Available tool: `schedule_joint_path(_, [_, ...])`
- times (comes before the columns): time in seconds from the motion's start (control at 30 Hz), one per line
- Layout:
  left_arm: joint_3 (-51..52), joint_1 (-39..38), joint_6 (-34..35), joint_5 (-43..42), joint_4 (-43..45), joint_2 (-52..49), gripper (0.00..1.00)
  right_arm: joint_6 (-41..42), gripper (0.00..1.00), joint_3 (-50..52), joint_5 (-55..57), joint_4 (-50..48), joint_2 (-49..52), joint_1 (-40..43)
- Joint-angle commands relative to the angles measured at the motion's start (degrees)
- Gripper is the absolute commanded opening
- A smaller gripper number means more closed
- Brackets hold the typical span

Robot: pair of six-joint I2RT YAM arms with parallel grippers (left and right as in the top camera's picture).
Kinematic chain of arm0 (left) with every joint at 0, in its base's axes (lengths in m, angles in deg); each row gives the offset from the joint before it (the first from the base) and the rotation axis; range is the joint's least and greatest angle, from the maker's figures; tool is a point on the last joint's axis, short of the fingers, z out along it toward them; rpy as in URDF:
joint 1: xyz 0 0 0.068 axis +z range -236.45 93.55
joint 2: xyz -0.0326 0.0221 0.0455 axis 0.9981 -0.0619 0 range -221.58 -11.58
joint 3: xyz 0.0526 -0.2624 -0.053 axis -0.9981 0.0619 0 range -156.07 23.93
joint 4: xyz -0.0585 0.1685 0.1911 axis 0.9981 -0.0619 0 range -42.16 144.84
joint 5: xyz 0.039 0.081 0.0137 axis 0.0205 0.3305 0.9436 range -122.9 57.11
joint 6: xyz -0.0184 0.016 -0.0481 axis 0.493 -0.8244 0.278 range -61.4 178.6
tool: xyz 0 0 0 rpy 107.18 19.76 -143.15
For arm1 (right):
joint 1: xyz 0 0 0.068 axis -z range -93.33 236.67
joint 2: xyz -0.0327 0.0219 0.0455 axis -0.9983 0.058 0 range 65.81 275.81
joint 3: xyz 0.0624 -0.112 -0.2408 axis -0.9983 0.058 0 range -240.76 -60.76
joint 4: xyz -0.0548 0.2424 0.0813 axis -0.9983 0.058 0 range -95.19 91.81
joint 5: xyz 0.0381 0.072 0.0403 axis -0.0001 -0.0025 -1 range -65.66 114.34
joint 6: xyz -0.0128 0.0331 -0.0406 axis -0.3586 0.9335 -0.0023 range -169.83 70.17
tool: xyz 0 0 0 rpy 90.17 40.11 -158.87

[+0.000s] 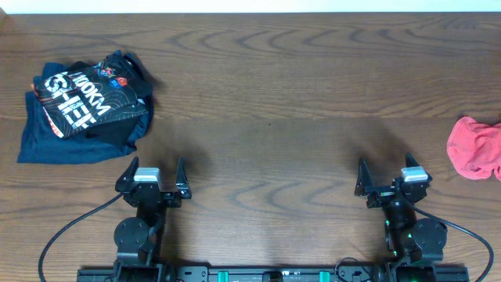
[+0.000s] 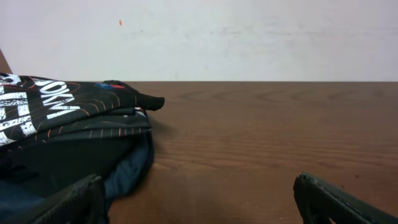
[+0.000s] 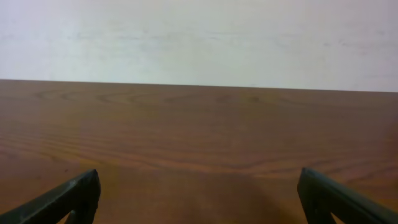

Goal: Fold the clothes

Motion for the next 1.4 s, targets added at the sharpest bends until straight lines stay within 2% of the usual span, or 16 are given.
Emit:
schedule_joint_path(0.0, [0.7,0.22,-0.79,0.9,-2.43,0.52,0.98,-1.07,0.99,0.07,-0.22,0.24,-0.31,0.17])
schedule_joint_path(1.2, [0.68,0.22,-0.79,0.87,-2.62,0.35,0.98,-1.07,0.99,0.07,-0.22,0.2,-0.31,0.17])
schedule_joint_path(1.37, [0.68,0.22,-0.55,0.85,-2.71,0.35,0.98,4.76,0.99,0.07,-0.2,0.24,-0.07,0.17])
